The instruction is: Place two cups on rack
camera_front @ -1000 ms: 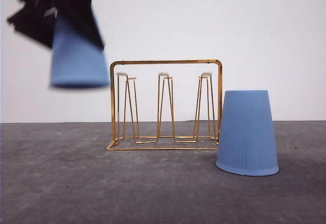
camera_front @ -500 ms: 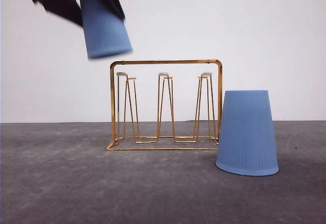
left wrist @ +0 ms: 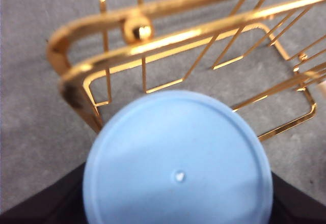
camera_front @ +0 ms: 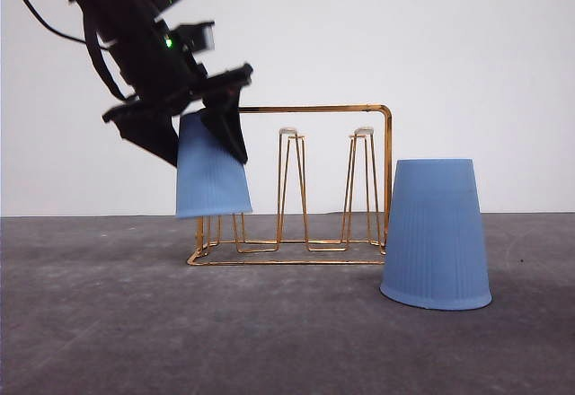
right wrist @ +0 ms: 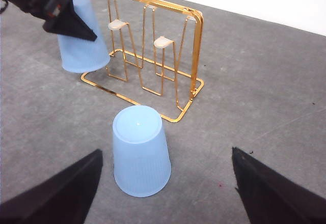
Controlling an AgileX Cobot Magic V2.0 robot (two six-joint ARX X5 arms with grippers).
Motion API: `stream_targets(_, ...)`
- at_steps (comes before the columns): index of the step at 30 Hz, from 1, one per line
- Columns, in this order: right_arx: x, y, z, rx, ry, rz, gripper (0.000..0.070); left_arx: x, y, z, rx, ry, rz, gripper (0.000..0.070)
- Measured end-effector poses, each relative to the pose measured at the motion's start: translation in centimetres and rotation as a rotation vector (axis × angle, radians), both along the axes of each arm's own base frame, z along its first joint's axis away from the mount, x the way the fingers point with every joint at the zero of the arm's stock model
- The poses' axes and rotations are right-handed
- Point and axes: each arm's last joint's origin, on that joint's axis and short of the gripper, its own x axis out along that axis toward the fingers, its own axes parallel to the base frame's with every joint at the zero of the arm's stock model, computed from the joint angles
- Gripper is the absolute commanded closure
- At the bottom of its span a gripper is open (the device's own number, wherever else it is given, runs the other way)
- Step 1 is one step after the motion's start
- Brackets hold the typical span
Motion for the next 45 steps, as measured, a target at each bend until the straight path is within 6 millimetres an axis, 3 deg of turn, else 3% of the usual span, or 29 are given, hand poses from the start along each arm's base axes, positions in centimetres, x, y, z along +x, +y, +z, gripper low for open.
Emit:
stream_targets(7, 0.0, 0.0, 0.0, 0.0, 0.0, 0.0, 0.0185, -0.7, -0.1, 1.0, 0.03, 0.053, -0.021, 0.0151)
stream_targets(15, 0.0, 0.0, 0.0, 0.011, 0.006, 0.011, 0.0184, -3.3, 1.7, 7.6, 0.043, 0.161, -0.068, 0.0164)
stream_targets(18, 0.1, 0.2, -0.1, 0.025, 0.022, 0.038, 0.0184, -4.7, 2.6, 8.7, -0.004, 0.192, -0.128, 0.0239)
stream_targets(20, 0.4, 0.3, -0.2, 0.035, 0.046, 0.05, 0.0184, -5.4, 3.4, 9.1, -0.02, 0.187, -0.131, 0.0242)
stream_targets(27, 2.5, 1.0, -1.3, 0.04, 0.171, 0.083, 0.0182, -9.8, 6.4, 6.9, -0.047, 0.135, -0.094, 0.0242)
stream_targets(36, 7.7, 3.3, -4.0, 0.034, 0.307, 0.133, 0.0146, -16.1, 9.5, 3.4, -0.118, 0.052, -0.028, 0.0241)
stream_targets(40, 10.1, 4.6, -5.6, 0.026, 0.322, 0.159, 0.0075, -17.3, 9.9, 3.8, -0.136, 0.032, -0.02, 0.024)
stream_targets(45, 12.5, 6.0, -7.9, 0.017, 0.338, 0.177, 0.0067, -17.5, 10.0, 4.0, -0.146, 0.022, -0.015, 0.0239)
